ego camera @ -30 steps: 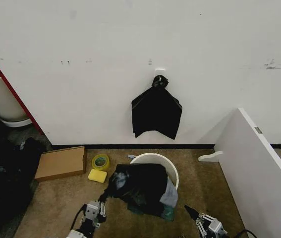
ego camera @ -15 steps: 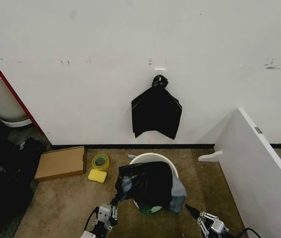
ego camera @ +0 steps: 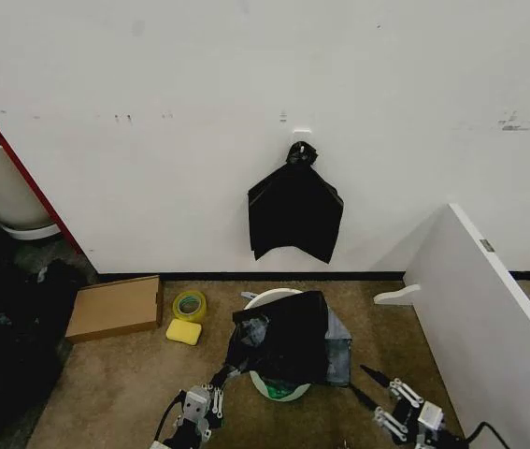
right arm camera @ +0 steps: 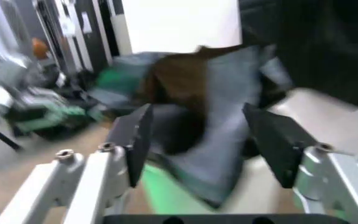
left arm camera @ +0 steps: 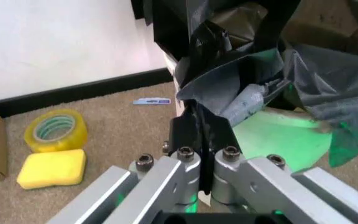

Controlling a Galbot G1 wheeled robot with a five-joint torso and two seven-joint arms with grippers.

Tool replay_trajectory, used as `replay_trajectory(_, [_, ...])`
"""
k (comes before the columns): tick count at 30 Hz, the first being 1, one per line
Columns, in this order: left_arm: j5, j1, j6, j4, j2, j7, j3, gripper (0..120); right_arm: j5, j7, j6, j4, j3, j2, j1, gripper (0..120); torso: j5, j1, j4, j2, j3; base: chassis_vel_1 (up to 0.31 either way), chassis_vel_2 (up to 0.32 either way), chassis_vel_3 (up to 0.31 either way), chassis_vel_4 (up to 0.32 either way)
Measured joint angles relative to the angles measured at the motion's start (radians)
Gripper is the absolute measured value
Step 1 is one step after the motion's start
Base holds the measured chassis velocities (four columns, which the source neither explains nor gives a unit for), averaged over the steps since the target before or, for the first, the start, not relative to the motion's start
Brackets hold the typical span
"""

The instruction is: Place the garbage bag over the trash bin.

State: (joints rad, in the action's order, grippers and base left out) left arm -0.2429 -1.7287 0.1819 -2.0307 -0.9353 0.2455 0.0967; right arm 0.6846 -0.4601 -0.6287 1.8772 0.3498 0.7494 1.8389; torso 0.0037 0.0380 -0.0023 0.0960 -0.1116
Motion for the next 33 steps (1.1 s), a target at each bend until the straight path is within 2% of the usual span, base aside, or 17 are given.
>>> replay_trajectory(3, [-0.001, 0.006, 0.001, 0.0, 0.006, 0.0, 0.002, 0, 0.063, 0.03, 0.068, 0.061, -0.009, -0.003, 0.02, 71, -0.0007, 0.0, -0.0001, 0.0, 0.0, 0.0, 0.0, 0.0, 0.0])
replay_trajectory(6, [-0.001, 0.008, 0.003, -0.002, 0.008, 0.001, 0.003, 0, 0.039, 0.123, 0.135, 0.097, -0.019, -0.002, 0.027, 84, -0.0002, 0.0, 0.0, 0.0, 0.0, 0.0, 0.0, 0.0, 0.0])
replay_trajectory(7, [-0.001, 0.008, 0.003, -0.002, 0.008, 0.001, 0.003, 0, 0.039, 0.123, 0.135, 0.097, -0.019, -0.002, 0.027, 84, -0.0002, 0.0, 0.0, 0.0, 0.0, 0.0, 0.0, 0.0, 0.0])
replay_trajectory(11, [-0.001, 0.007, 0.005, -0.008, 0.009, 0.001, 0.003, 0, -0.032, 0.317, 0.214, 0.111, -0.05, 0.009, 0.015, 98, 0.0002, 0.0, 0.0, 0.0, 0.0, 0.0, 0.0, 0.0, 0.0])
replay_trajectory(15, [-0.001, 0.006, 0.007, -0.01, 0.008, 0.001, 0.004, 0, -0.044, 0.4, 0.238, 0.118, -0.066, 0.014, 0.008, 100, 0.0, 0.0, 0.0, 0.0, 0.0, 0.0, 0.0, 0.0, 0.0])
replay_trajectory(19, [-0.001, 0.004, 0.007, -0.01, 0.005, 0.001, 0.004, 0, -0.037, 0.419, 0.253, 0.13, -0.076, 0.018, 0.001, 100, -0.0001, 0.0, 0.0, 0.0, 0.0, 0.0, 0.0, 0.0, 0.0])
replay_trajectory(22, [0.001, 0.004, 0.007, -0.01, 0.003, 0.001, 0.004, 0, -0.034, 0.412, 0.259, 0.131, -0.084, 0.02, -0.005, 96, -0.0002, 0.0, 0.0, 0.0, 0.0, 0.0, 0.0, 0.0, 0.0])
replay_trajectory(27, [0.006, 0.002, 0.008, -0.007, -0.005, 0.001, 0.005, 0, -0.051, 0.377, 0.278, 0.104, -0.105, 0.026, -0.028, 73, 0.0, 0.0, 0.0, 0.0, 0.0, 0.0, 0.0, 0.0, 0.0])
replay_trajectory(28, [0.006, 0.002, 0.008, -0.007, -0.005, 0.001, 0.005, 0, -0.051, 0.377, 0.278, 0.104, -0.105, 0.026, -0.028, 73, 0.0, 0.0, 0.0, 0.0, 0.0, 0.0, 0.0, 0.0, 0.0])
replay_trajectory(33, [0.007, -0.002, 0.009, -0.006, -0.008, 0.001, 0.009, 0, -0.067, 0.349, 0.264, 0.074, -0.098, 0.02, -0.038, 53, 0.0, 0.0, 0.0, 0.0, 0.0, 0.0, 0.0, 0.0, 0.0])
